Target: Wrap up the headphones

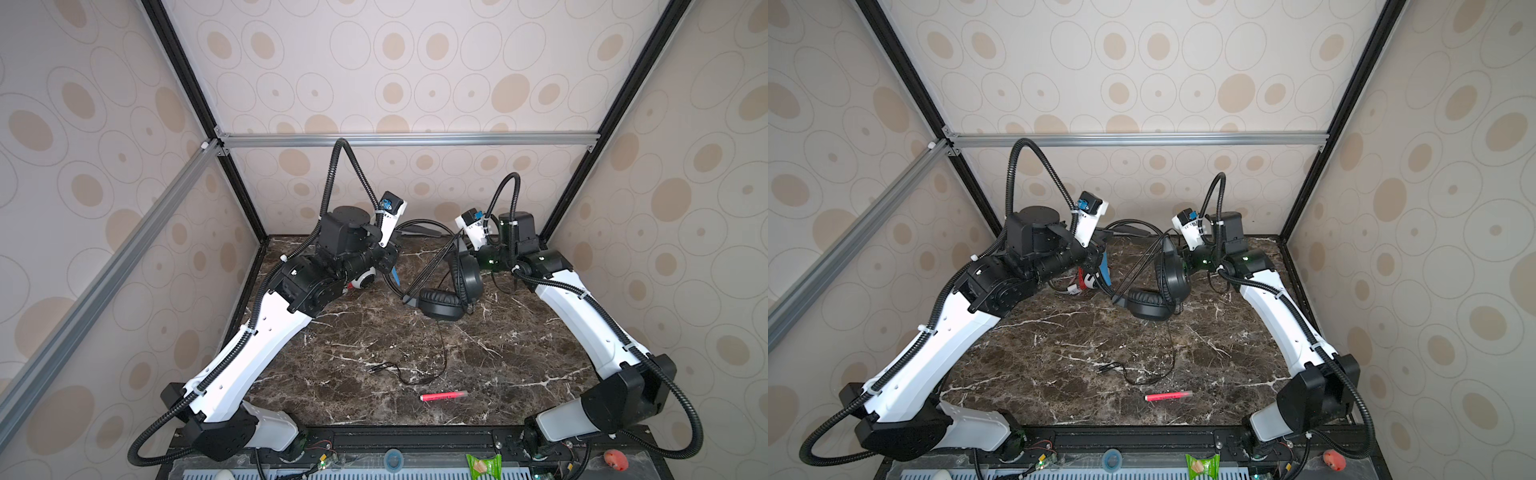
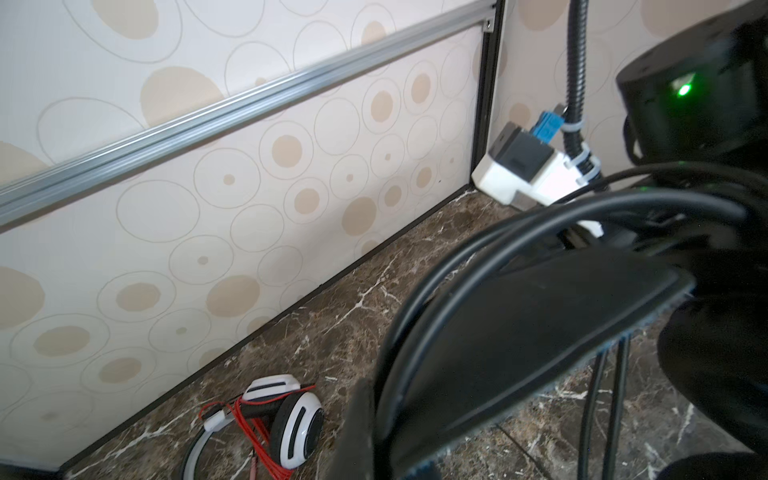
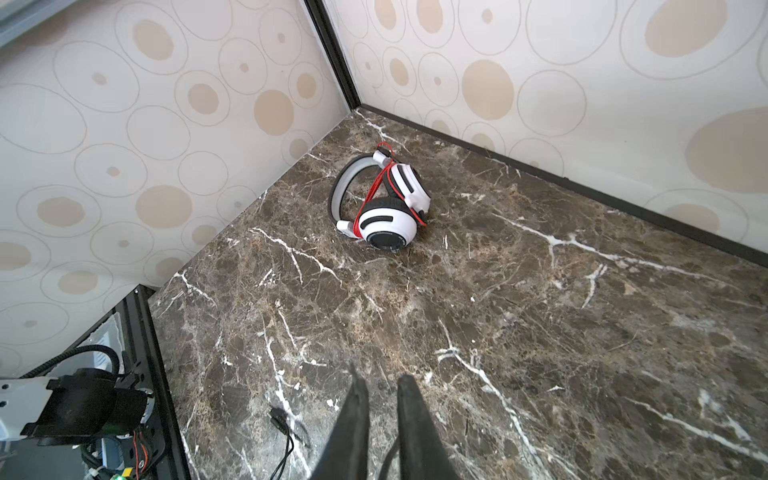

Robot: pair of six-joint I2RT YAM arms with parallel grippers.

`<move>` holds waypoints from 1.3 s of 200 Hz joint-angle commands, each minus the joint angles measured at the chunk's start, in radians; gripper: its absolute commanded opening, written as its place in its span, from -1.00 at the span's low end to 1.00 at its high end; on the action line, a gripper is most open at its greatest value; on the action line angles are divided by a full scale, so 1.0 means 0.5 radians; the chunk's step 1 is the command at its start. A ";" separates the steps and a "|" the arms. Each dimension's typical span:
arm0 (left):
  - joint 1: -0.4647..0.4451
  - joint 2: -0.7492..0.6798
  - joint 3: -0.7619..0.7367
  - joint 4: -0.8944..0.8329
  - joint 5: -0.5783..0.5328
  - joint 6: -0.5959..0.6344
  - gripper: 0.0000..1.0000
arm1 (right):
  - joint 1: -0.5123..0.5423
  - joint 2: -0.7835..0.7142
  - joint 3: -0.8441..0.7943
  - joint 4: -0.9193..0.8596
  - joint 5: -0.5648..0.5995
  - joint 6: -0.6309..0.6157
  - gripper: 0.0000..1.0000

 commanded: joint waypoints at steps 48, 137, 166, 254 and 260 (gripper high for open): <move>-0.018 0.083 0.389 0.335 0.165 -0.307 -1.00 | -0.008 -0.035 -0.228 0.518 -0.159 0.331 -0.63; -0.019 0.141 0.549 0.471 0.272 -0.501 -1.00 | -0.006 0.126 -0.475 1.145 -0.292 0.701 -0.61; -0.019 0.124 0.537 0.531 0.272 -0.544 -1.00 | 0.003 0.188 -0.514 1.255 -0.325 0.743 -0.46; -0.015 0.180 0.684 0.576 0.142 -0.698 -1.00 | 0.140 0.402 -0.608 1.482 -0.304 0.775 -0.53; -0.014 0.174 0.681 0.596 0.102 -0.712 -1.00 | 0.146 0.404 -0.621 1.486 -0.304 0.775 -0.55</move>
